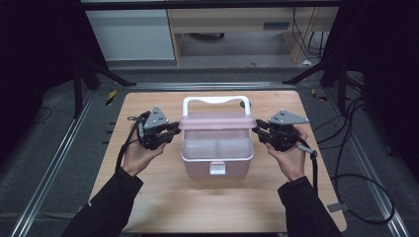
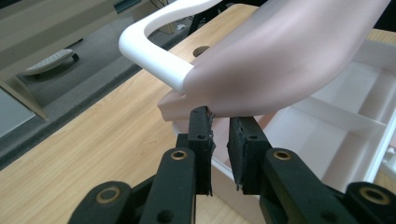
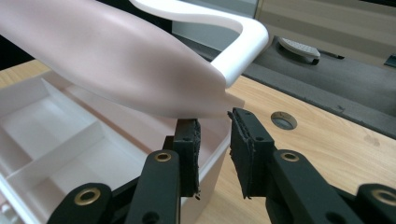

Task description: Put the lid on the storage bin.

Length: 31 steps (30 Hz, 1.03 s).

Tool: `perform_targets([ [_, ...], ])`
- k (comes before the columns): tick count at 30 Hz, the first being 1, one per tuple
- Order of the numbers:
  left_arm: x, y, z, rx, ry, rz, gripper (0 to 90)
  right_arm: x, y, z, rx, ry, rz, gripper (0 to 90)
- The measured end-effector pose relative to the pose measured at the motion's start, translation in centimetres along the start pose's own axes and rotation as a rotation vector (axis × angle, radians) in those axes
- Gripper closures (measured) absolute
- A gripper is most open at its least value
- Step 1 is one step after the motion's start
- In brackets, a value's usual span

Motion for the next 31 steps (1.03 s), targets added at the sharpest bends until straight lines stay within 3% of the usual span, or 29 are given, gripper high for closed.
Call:
perform_targets([
  [9,-1.8,-0.3,-1.3,-0.014,-0.004,0.009,74.7,-1.8,-0.9,-0.1,0.004,0.018,0.031,64.4],
  [15,-4.0,-0.9,-1.5,0.004,-0.016,0.050,70.6,-3.2,-2.0,-0.8,-0.034,0.036,0.050,57.3],
  [18,-5.5,-1.2,-1.3,0.006,-0.059,0.058,68.4,-4.4,-2.3,-1.4,-0.059,0.051,0.066,52.7],
  [23,-8.4,-1.8,-0.4,0.027,-0.110,0.111,59.4,-6.1,-2.3,-2.7,-0.110,0.085,0.085,39.8],
  [29,-12.6,-2.2,1.7,0.076,-0.200,0.168,43.8,-8.5,-2.2,-4.2,-0.155,0.130,0.145,27.7],
  [31,-14.1,-2.3,2.5,0.091,-0.234,0.181,39.2,-9.5,-2.3,-4.6,-0.163,0.144,0.169,27.4],
])
Point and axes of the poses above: each handheld gripper's, and its own axes: y roughly forward along the jaws, x roughly out of its top, z roughly to its left, the point moved 7 cm from there along y, roughly forward along the jaws, and after that the axes turned 2 degrees about y, right-handed, at the moved point
